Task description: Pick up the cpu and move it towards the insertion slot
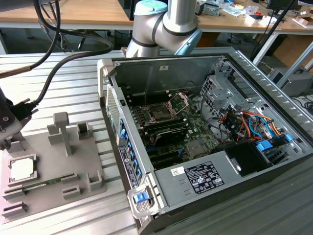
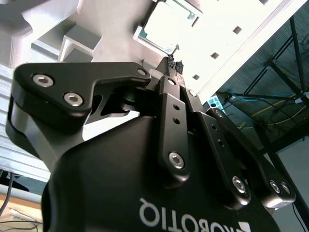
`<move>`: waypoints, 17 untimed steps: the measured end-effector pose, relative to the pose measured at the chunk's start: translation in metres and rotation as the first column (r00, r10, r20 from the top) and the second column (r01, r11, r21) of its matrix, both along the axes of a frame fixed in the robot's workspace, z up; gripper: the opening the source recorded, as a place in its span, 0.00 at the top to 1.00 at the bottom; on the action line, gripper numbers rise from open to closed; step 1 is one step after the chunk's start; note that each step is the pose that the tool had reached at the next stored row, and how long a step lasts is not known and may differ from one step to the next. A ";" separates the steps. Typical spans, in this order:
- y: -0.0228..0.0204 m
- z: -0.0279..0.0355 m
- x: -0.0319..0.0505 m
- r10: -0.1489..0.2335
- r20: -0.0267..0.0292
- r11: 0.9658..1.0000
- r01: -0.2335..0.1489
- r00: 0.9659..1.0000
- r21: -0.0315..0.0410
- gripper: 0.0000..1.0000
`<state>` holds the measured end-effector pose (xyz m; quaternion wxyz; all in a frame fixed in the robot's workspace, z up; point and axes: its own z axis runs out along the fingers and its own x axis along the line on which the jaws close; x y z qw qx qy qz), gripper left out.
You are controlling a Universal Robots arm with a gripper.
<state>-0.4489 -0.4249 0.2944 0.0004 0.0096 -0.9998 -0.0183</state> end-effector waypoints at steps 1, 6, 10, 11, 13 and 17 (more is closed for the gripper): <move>-0.0002 -0.0001 0.0000 0.000 0.000 1.000 0.000 1.000 0.000 0.89; -0.0013 -0.0001 0.0000 0.000 0.000 1.000 0.000 1.000 0.000 0.89; -0.0028 -0.0002 0.0000 0.000 0.000 1.000 0.000 1.000 0.000 0.89; -0.0031 -0.0002 0.0000 0.000 0.000 1.000 0.000 1.000 0.000 0.89; -0.0035 -0.0003 0.0000 0.000 0.000 1.000 0.000 1.000 0.000 0.89; -0.0042 -0.0004 0.0000 0.000 0.000 1.000 0.000 1.000 0.000 0.89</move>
